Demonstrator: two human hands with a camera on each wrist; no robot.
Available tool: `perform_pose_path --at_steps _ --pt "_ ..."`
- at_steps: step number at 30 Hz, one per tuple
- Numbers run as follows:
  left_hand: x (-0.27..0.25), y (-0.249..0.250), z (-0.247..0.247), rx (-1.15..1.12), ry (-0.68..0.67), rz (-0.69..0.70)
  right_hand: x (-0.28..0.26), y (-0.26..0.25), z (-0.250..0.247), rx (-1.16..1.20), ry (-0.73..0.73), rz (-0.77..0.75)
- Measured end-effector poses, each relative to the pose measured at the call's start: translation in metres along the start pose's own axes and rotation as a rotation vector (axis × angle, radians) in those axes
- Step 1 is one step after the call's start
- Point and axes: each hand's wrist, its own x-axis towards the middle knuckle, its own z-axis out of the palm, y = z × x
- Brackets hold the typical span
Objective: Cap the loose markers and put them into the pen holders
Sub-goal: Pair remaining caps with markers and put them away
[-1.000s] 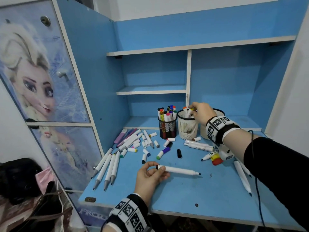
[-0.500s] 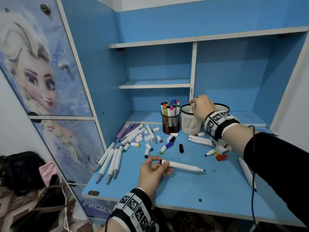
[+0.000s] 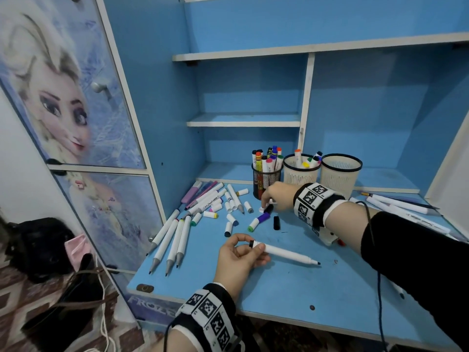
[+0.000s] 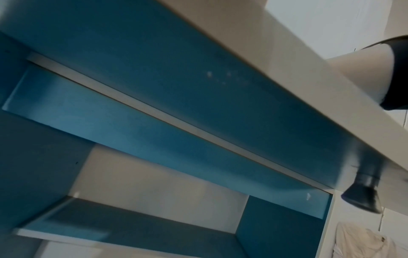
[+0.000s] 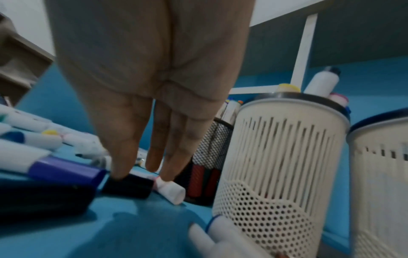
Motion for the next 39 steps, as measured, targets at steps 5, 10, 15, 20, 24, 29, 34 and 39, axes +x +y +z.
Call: perform_pose_path --at_steps 5,10,15,20,24,29,34,39 --pt "0.000 0.001 0.000 -0.002 -0.001 -0.006 0.004 0.005 0.005 0.007 -0.043 0.020" --pt "0.000 0.001 0.001 0.008 0.004 -0.006 0.003 0.005 0.007 0.016 -0.069 0.053" --pt "-0.001 0.003 0.000 0.017 0.002 -0.006 -0.016 0.005 -0.001 0.050 0.003 0.040" --pt "-0.002 0.003 0.000 0.015 0.007 0.006 -0.052 0.000 -0.013 0.210 0.127 0.004" --pt "-0.002 0.003 0.000 0.009 0.012 0.021 -0.083 -0.004 -0.013 0.441 0.244 0.092" --pt "-0.005 0.004 0.000 -0.027 0.033 0.044 -0.129 -0.012 0.002 1.142 0.333 0.175" --pt "-0.005 0.002 0.000 -0.054 0.060 0.056 -0.161 -0.027 0.034 1.869 0.557 0.313" --pt "-0.006 0.002 -0.001 -0.051 0.062 0.076 -0.171 -0.043 0.077 2.140 0.831 0.504"
